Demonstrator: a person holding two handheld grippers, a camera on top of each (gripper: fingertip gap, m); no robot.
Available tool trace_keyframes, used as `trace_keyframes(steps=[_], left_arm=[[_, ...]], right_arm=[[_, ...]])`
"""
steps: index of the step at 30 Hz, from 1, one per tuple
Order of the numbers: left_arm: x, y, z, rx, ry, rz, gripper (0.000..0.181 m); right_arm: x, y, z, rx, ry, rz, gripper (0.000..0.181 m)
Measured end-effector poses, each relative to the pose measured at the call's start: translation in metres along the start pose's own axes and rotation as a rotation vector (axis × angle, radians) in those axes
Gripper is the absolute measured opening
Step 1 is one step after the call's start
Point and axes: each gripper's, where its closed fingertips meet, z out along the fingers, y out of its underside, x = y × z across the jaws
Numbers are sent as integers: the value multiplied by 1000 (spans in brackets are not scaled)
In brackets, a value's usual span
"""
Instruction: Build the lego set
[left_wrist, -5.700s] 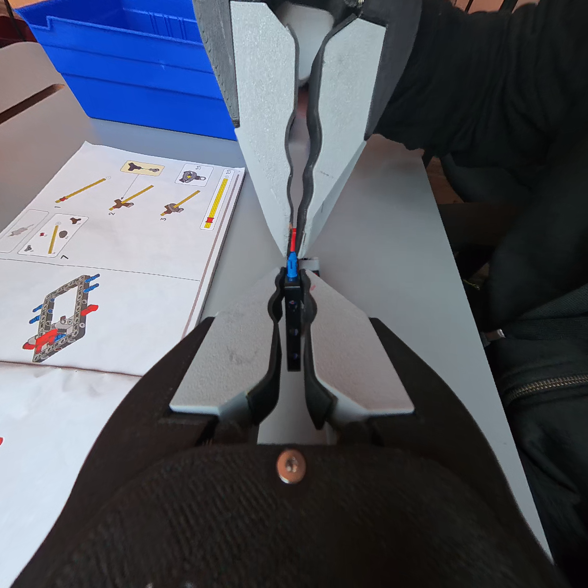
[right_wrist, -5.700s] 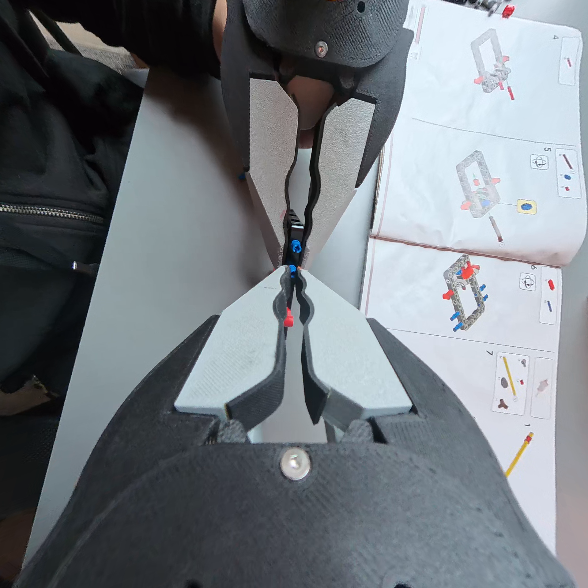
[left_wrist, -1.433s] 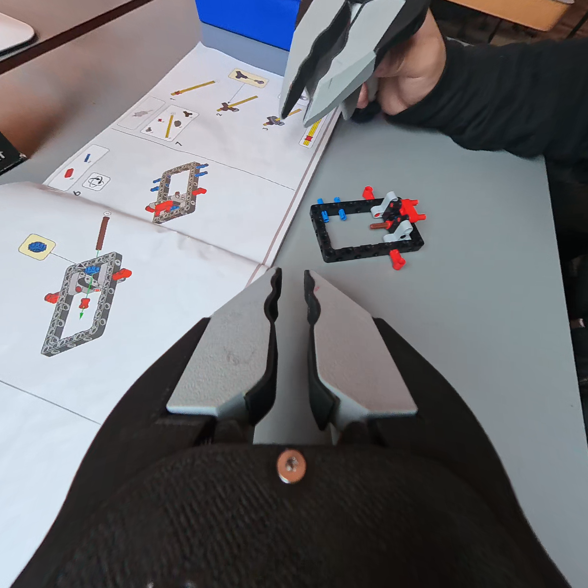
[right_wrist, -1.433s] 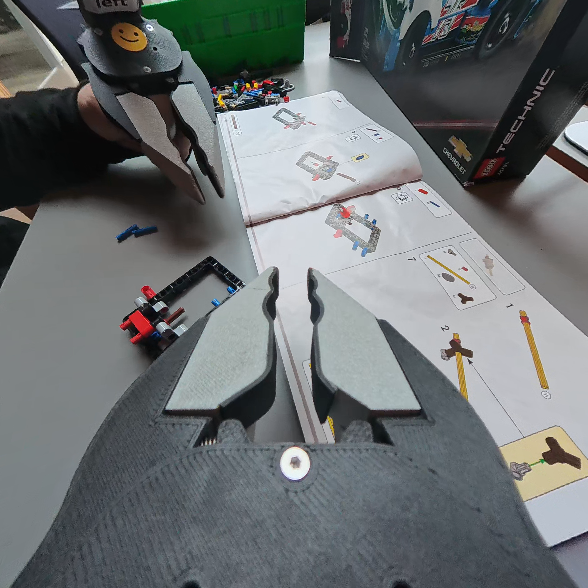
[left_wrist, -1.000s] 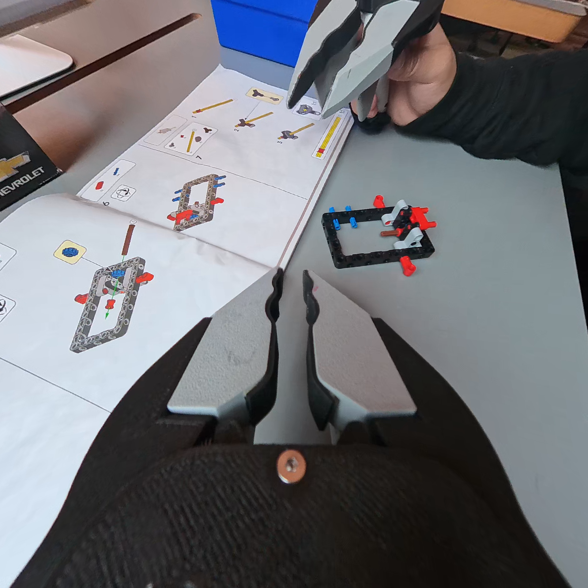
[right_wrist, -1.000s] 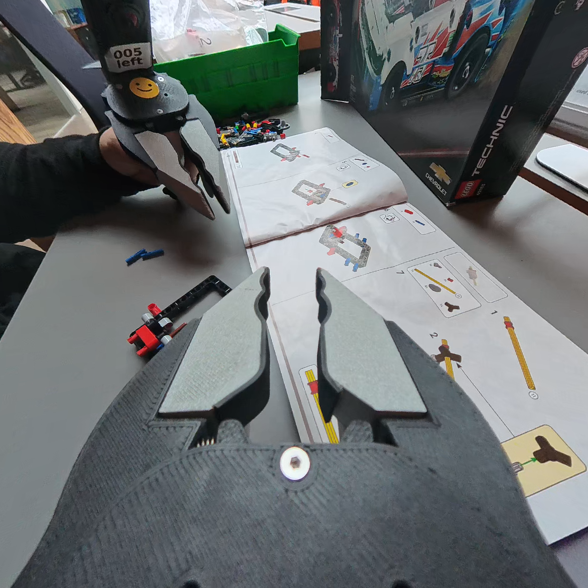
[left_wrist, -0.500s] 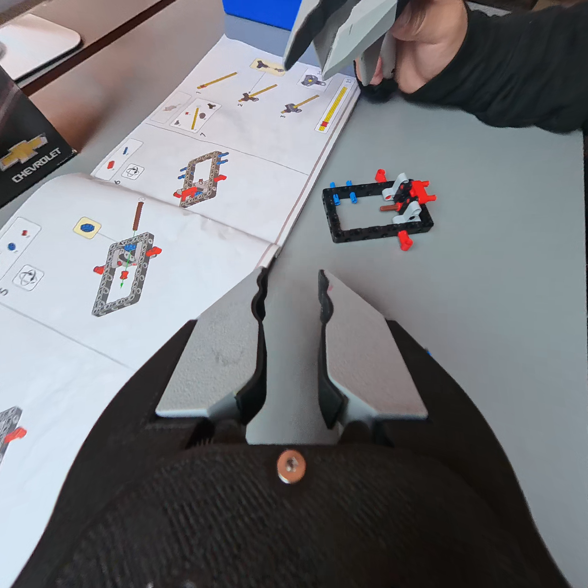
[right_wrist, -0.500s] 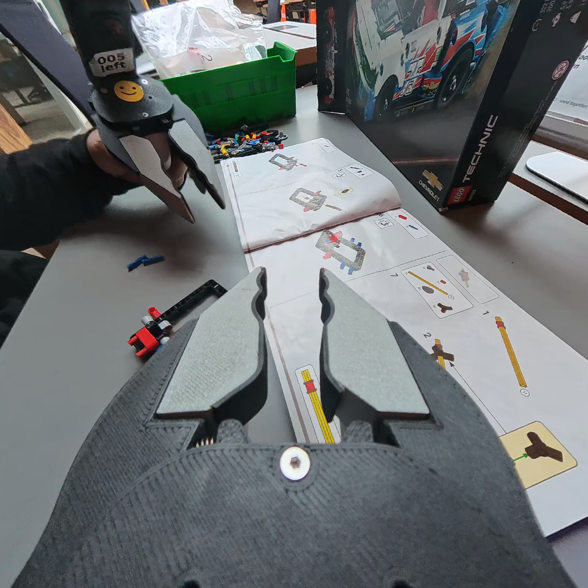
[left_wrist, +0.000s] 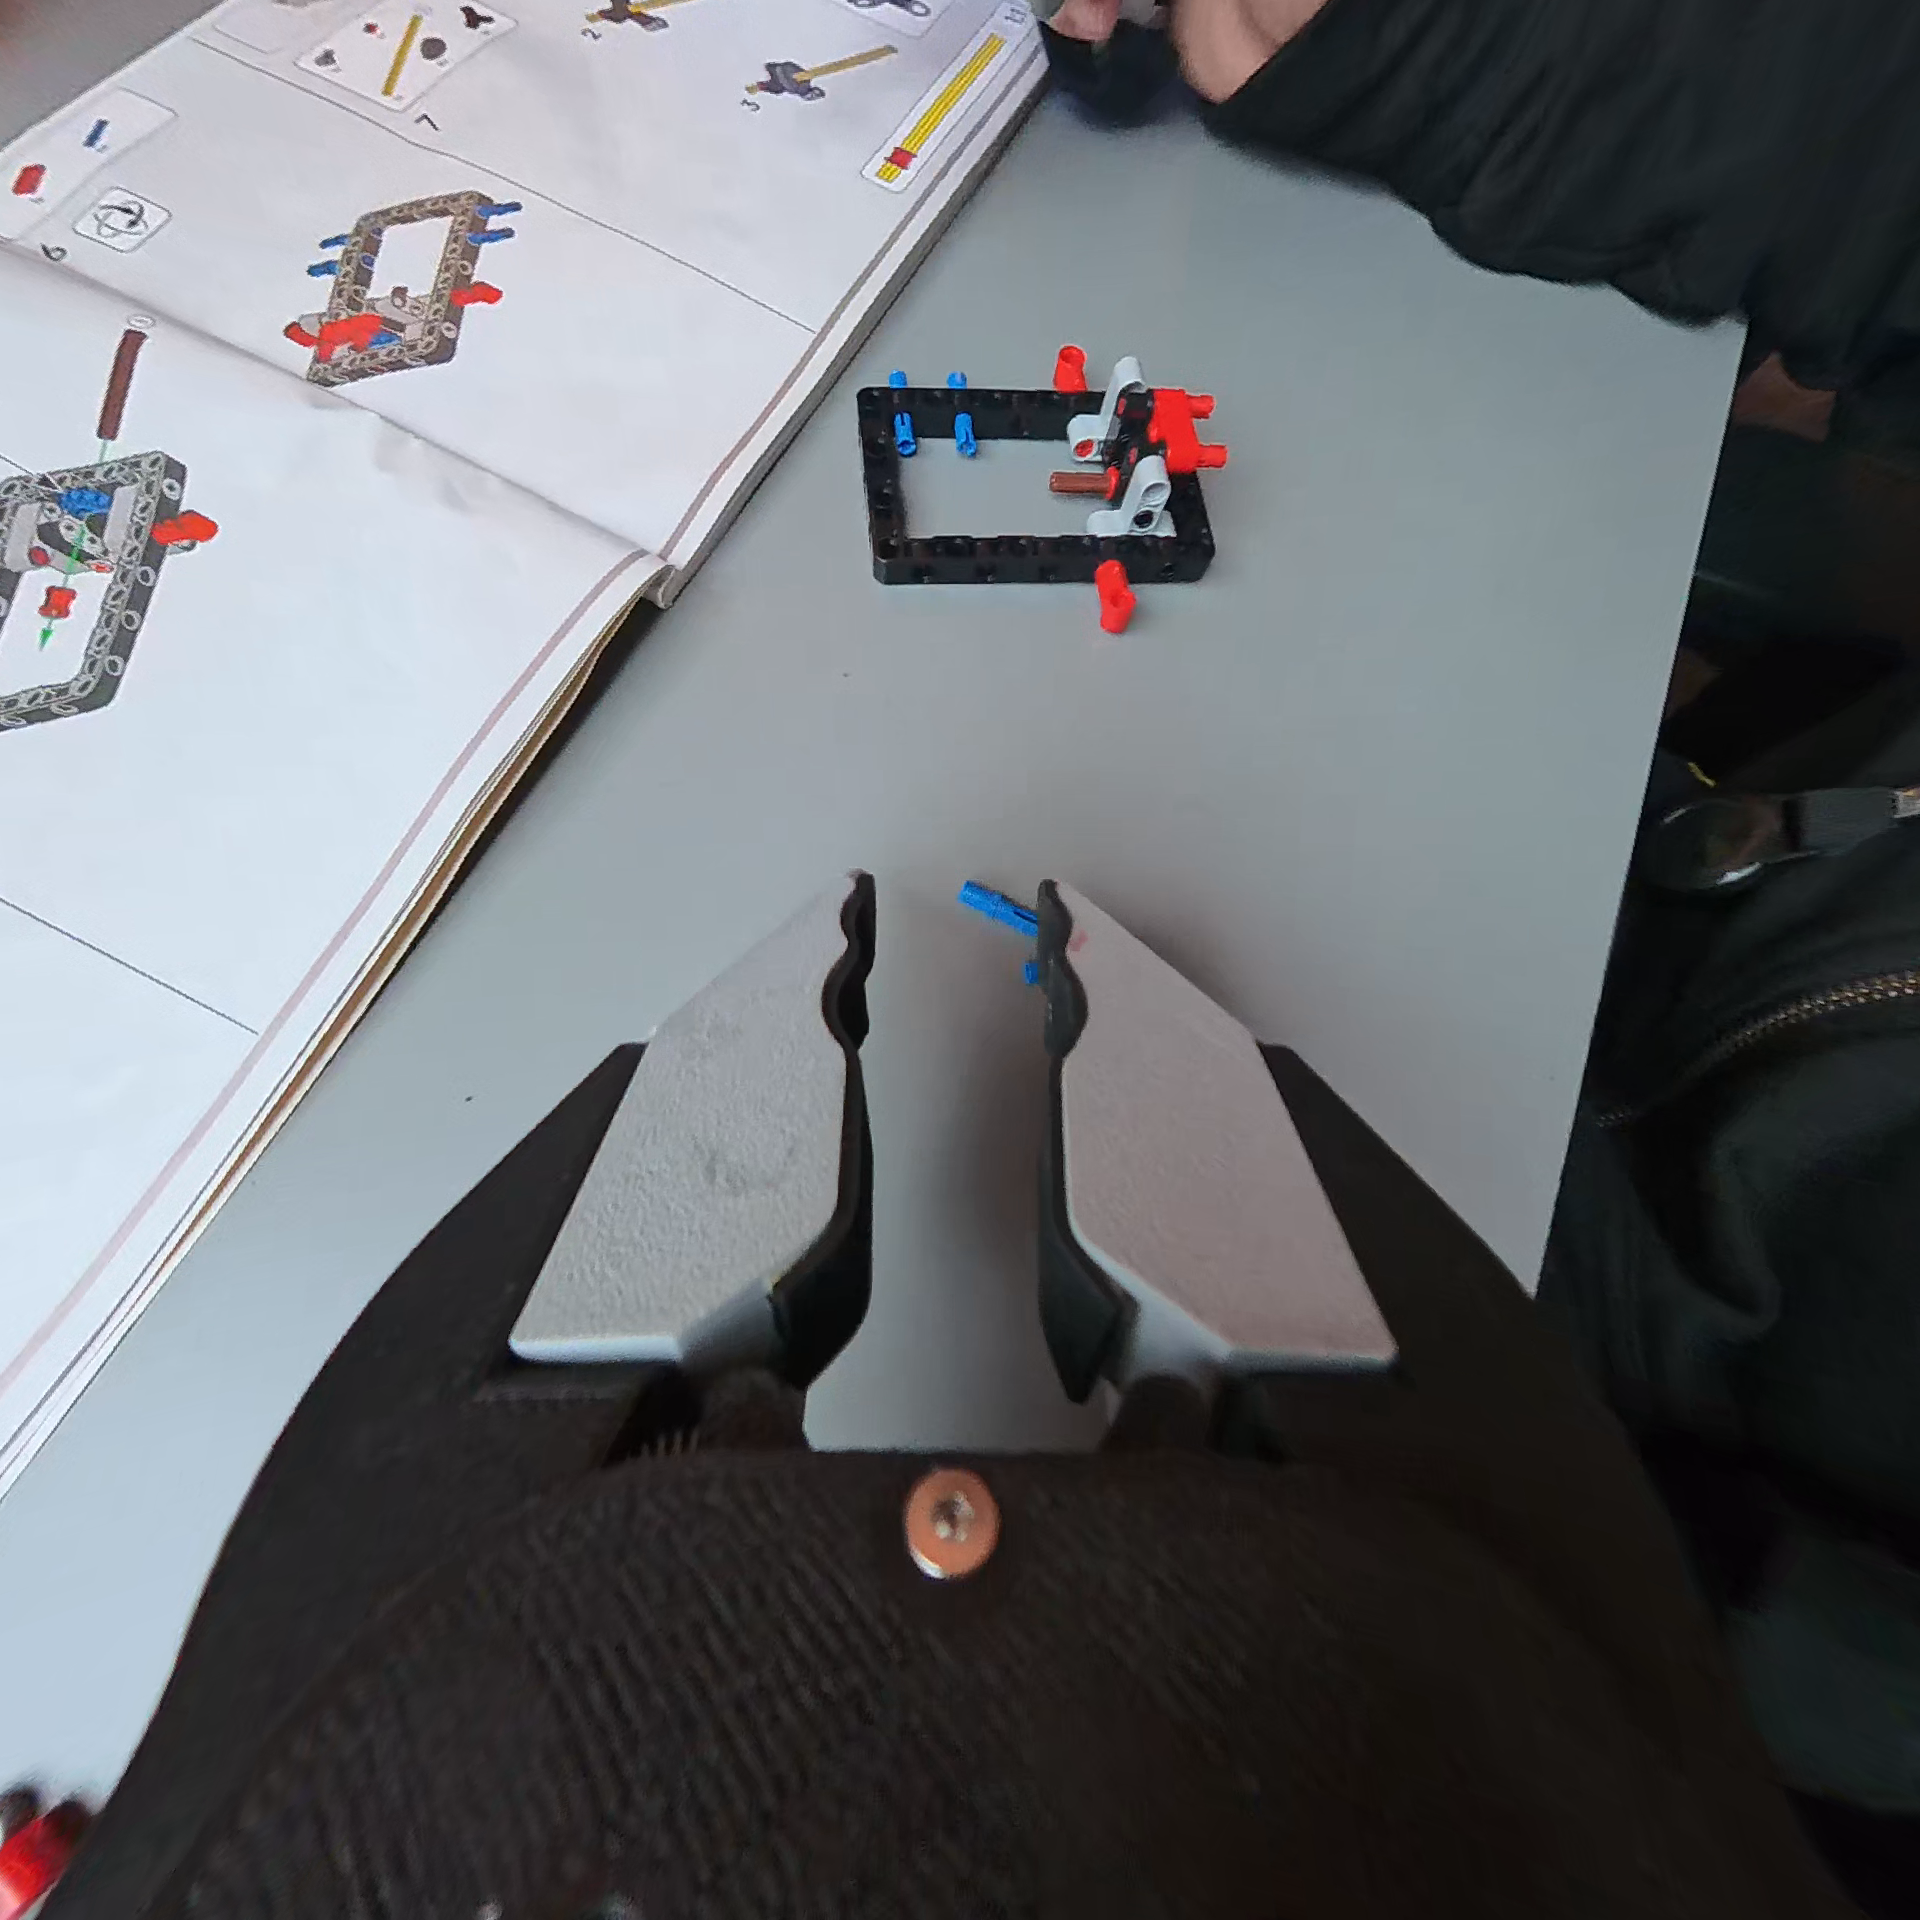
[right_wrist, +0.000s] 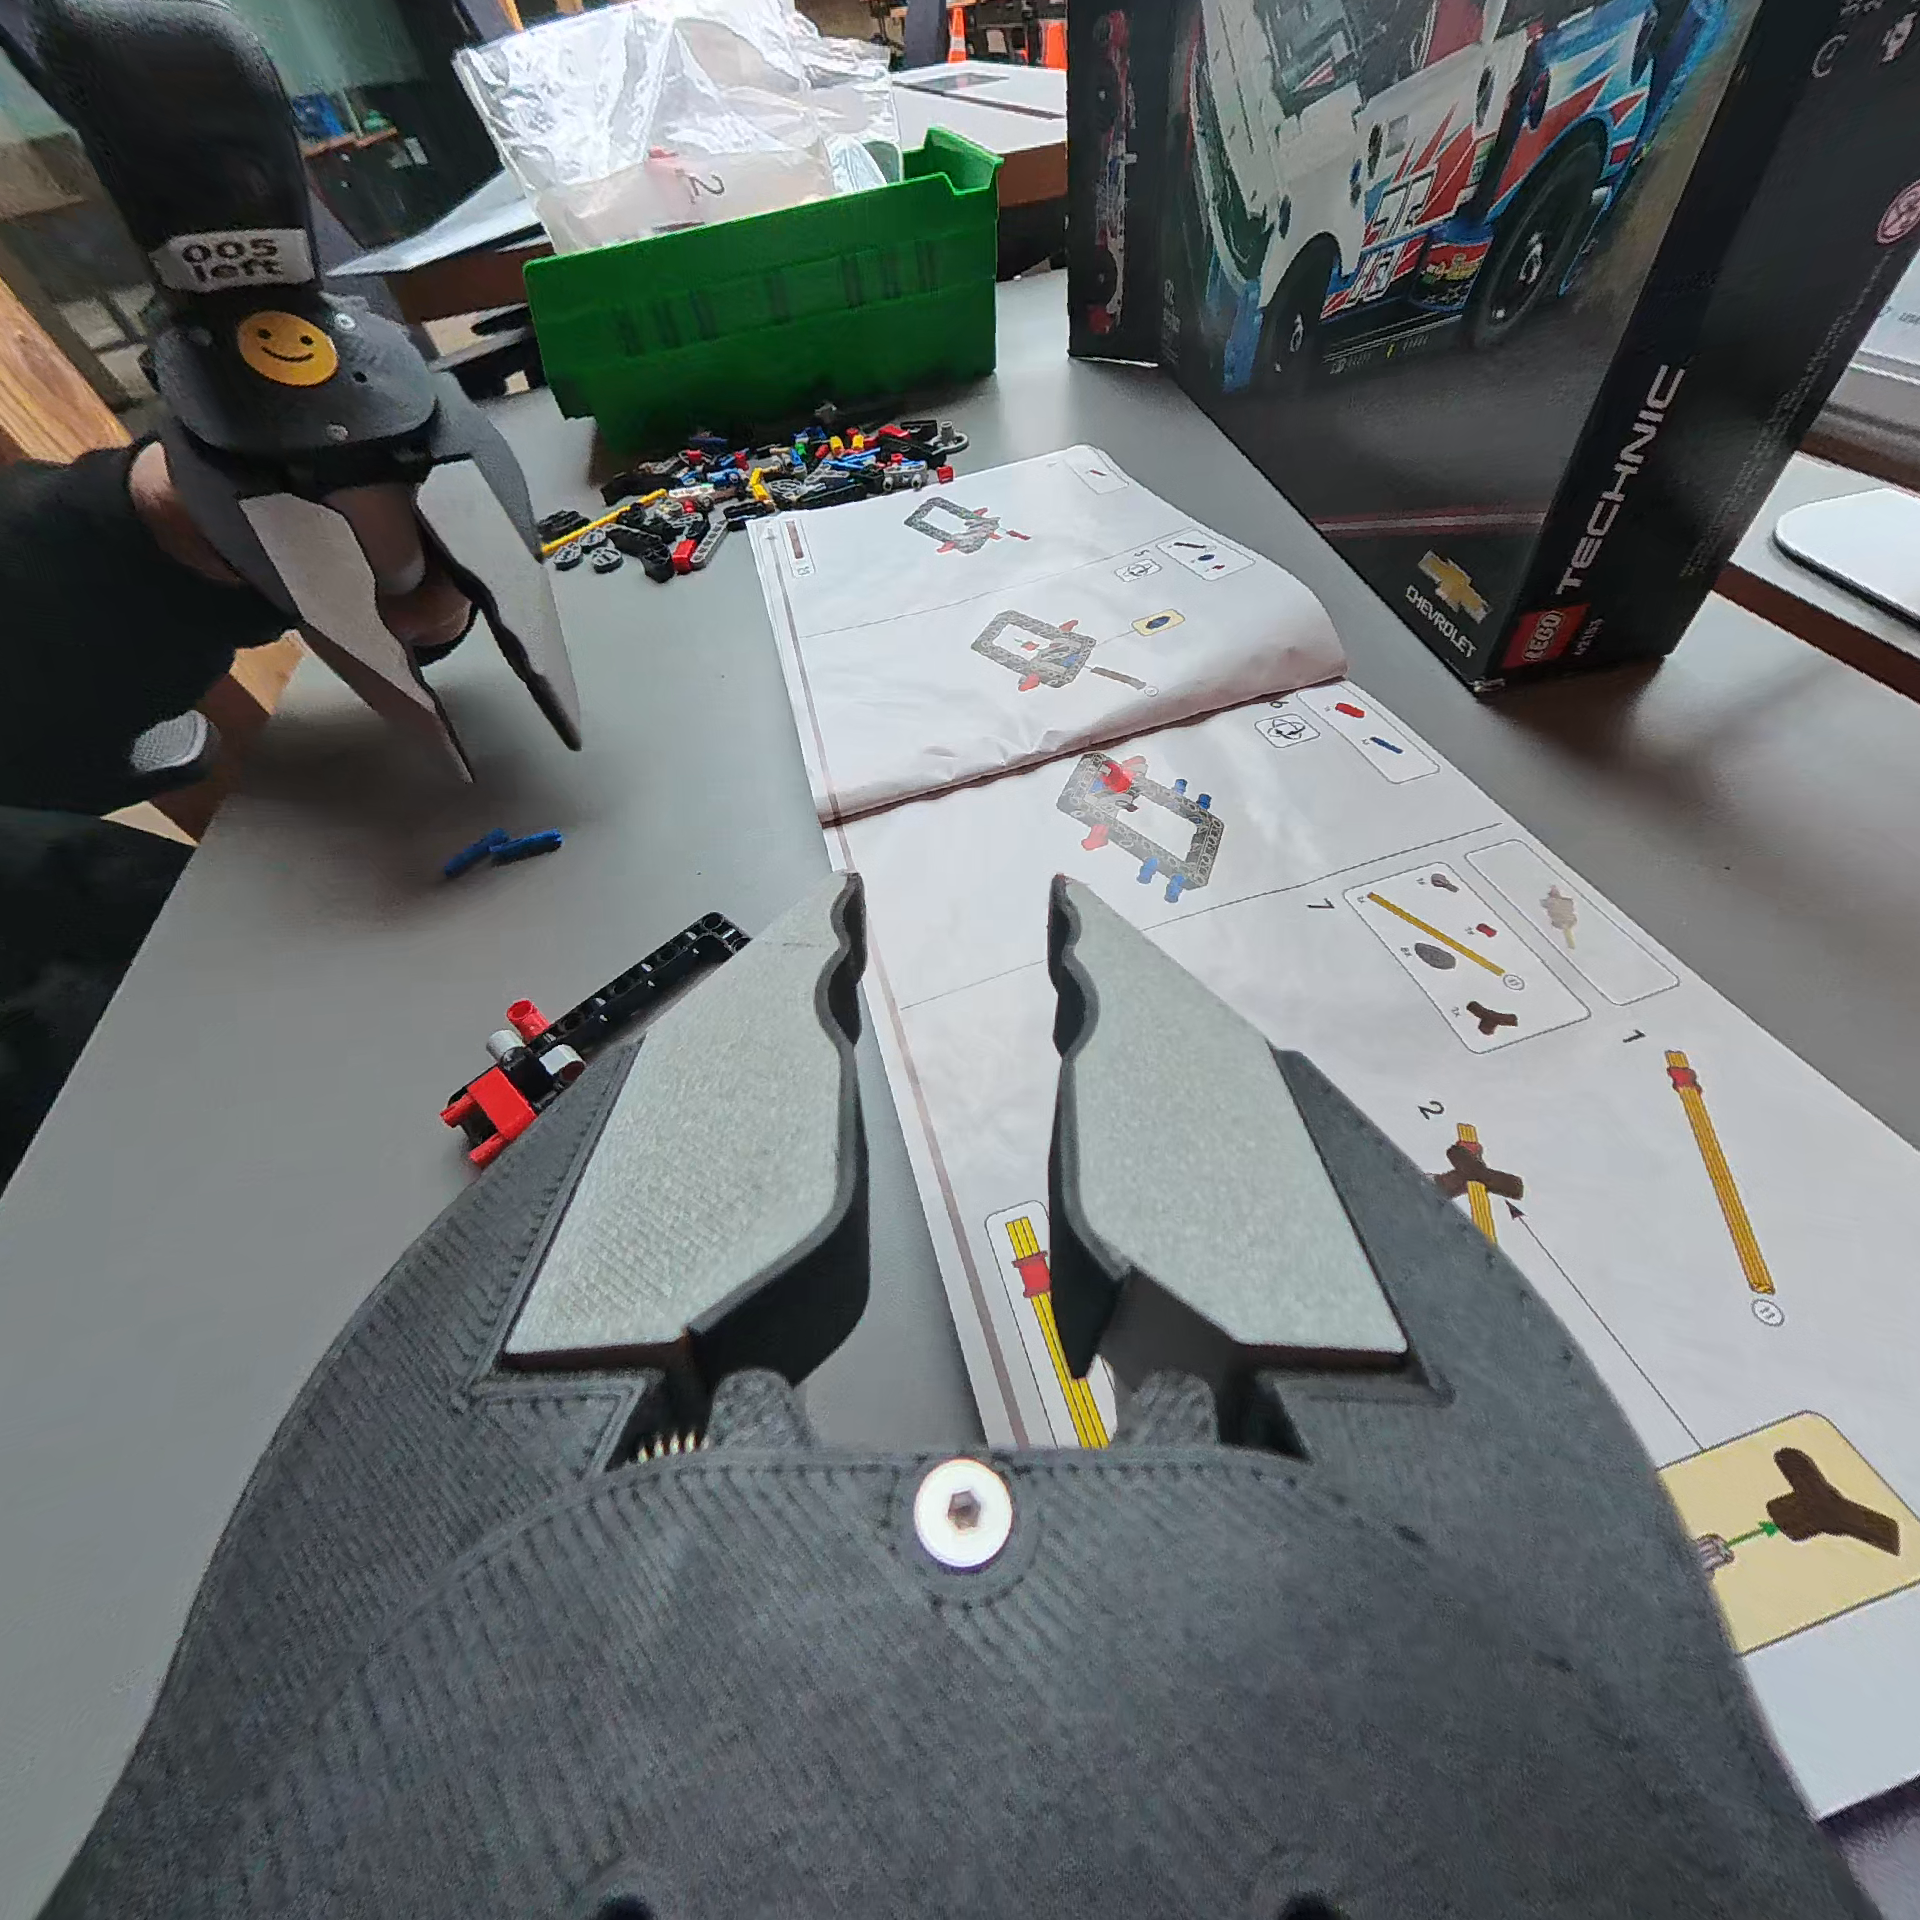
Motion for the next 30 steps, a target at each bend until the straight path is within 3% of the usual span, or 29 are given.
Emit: trace_keyframes(steps=[7, 13, 23, 30], left_arm=[[-6, -13, 2, 13, -41, 4, 25], [-11, 2, 3, -41, -70, -7, 25], [-18, -11, 5, 7, -90, -28, 22], [-9, -4, 3, -53, -64, -59, 20]], right_arm=[[2, 1, -1, -4, 9, 3, 32], [2, 4, 1, -19, -2, 20, 33], [4, 5, 1, -22, 5, 20, 33], [2, 5, 2, -27, -1, 16, 33]])
